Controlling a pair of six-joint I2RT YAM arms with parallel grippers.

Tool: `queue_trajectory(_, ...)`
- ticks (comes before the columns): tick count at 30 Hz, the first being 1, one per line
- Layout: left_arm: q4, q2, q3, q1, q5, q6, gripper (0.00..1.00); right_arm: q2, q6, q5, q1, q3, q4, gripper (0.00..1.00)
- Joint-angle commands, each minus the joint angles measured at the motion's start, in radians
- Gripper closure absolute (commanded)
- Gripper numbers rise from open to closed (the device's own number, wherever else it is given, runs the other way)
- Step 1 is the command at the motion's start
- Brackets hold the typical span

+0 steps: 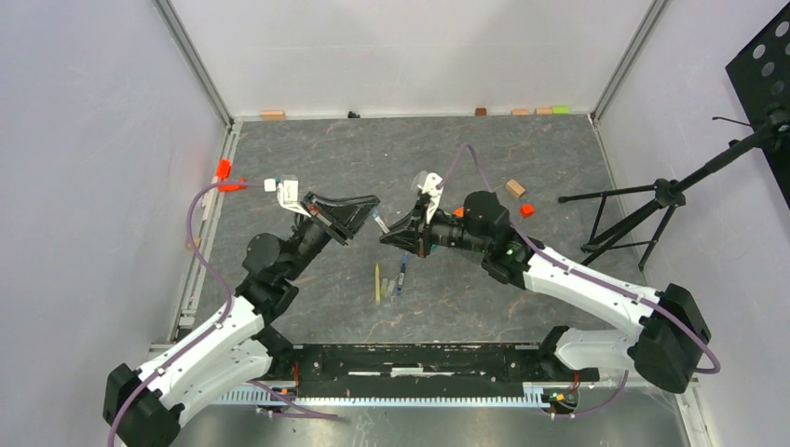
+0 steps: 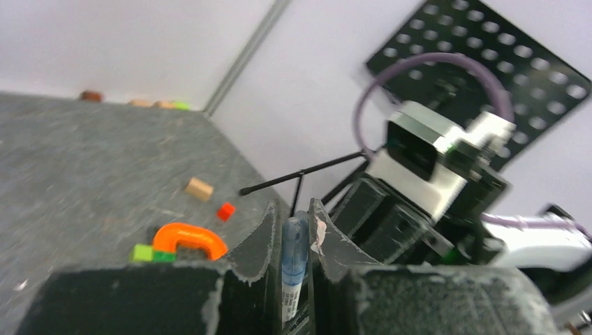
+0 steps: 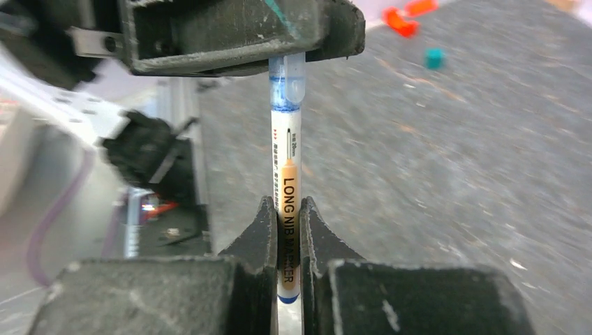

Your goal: Insert the pens into the pen caps

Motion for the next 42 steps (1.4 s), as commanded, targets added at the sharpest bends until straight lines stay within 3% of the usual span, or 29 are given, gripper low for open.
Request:
queue_trajectory(1,0.061,0.007,-0.03,-0.048,0.444,0.03,0.98,-0.054,0.296,-0.29,-0.084,-0.007,0.585,1.0)
queue_trajectory(7,0.037,0.086,0.012,-0.067,0.616,0.093,0.98,-0.05,0.54,-0.45,-0.13,-0.013,0.886,1.0)
queue_trajectory(10,0.057,0.125,0.016,-0.093,0.611,0.09,0.98,-0.031,0.634,-0.503,-0.139,-0.001,1.011,1.0)
queue_trajectory(16,-0.01,0.122,0.054,-0.105,0.627,0.085,0.98,-0.063,0.608,-0.607,-0.143,0.012,1.018,1.0)
queue_trajectory(21,-0.031,0.092,0.051,-0.108,0.671,0.13,0.97,-0.032,0.765,-0.646,-0.146,0.027,1.183,1.0)
queue_trajectory(24,-0.061,0.114,0.08,-0.112,0.696,0.144,0.92,-0.038,0.743,-0.649,-0.146,0.034,1.132,1.0)
queue_trajectory(26,-0.084,0.122,0.094,-0.113,0.694,0.153,0.82,-0.065,0.641,-0.633,-0.145,0.031,0.995,1.0)
queue_trajectory(30,-0.102,0.094,0.095,-0.113,0.63,0.15,0.42,-0.111,0.529,-0.616,-0.146,0.013,0.852,1.0)
queue_trajectory(39,-0.243,-0.072,0.135,-0.113,0.519,0.181,0.01,-0.202,0.322,-0.492,-0.146,-0.044,0.549,1.0)
queue_trajectory(42,-0.351,-0.145,0.149,-0.113,0.454,0.209,0.0,-0.236,0.227,-0.363,-0.146,-0.036,0.366,1.0)
